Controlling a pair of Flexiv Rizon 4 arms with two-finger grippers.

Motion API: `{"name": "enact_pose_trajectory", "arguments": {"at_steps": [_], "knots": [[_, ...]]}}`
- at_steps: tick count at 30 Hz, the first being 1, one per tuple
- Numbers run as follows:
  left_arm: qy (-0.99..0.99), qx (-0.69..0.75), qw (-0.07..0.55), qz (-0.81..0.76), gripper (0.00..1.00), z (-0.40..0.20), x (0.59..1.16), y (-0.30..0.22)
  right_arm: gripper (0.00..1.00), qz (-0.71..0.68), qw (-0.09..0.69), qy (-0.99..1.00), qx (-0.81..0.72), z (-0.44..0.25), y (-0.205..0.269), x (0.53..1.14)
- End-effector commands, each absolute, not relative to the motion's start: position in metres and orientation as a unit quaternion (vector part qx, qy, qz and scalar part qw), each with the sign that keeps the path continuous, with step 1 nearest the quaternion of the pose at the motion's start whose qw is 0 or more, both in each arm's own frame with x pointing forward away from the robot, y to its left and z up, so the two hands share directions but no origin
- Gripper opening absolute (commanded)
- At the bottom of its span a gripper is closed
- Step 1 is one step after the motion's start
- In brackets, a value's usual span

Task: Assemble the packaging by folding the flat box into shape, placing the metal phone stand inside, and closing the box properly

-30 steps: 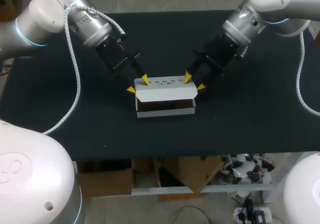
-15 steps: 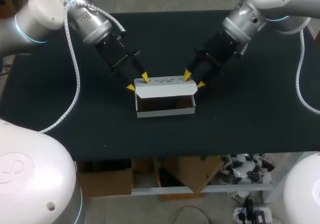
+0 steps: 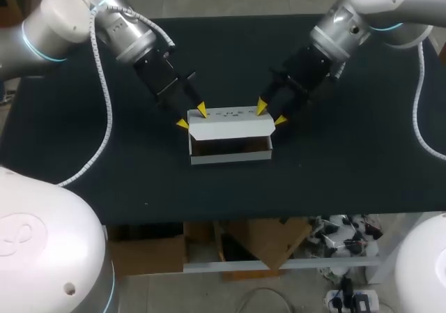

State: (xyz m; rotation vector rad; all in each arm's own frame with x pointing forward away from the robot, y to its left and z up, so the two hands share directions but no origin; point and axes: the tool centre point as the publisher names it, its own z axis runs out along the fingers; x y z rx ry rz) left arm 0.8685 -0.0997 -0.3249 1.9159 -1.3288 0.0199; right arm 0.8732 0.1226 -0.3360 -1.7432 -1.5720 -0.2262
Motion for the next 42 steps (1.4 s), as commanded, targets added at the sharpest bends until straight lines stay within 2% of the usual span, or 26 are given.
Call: {"name": "enact_pose_trajectory", "arguments": {"at_steps": [1,42], "knots": [[-0.524,0.755,0.394,0.006,0.47,-0.325,0.871,-0.103,0.51,-0.087,0.381,-0.616,-0.683,-0.335,0.125,0.873],[-0.516,0.760,0.395,0.000,0.47,-0.308,0.877,-0.102,0.49,-0.088,0.387,-0.615,-0.682,-0.321,0.131,0.886]]}}
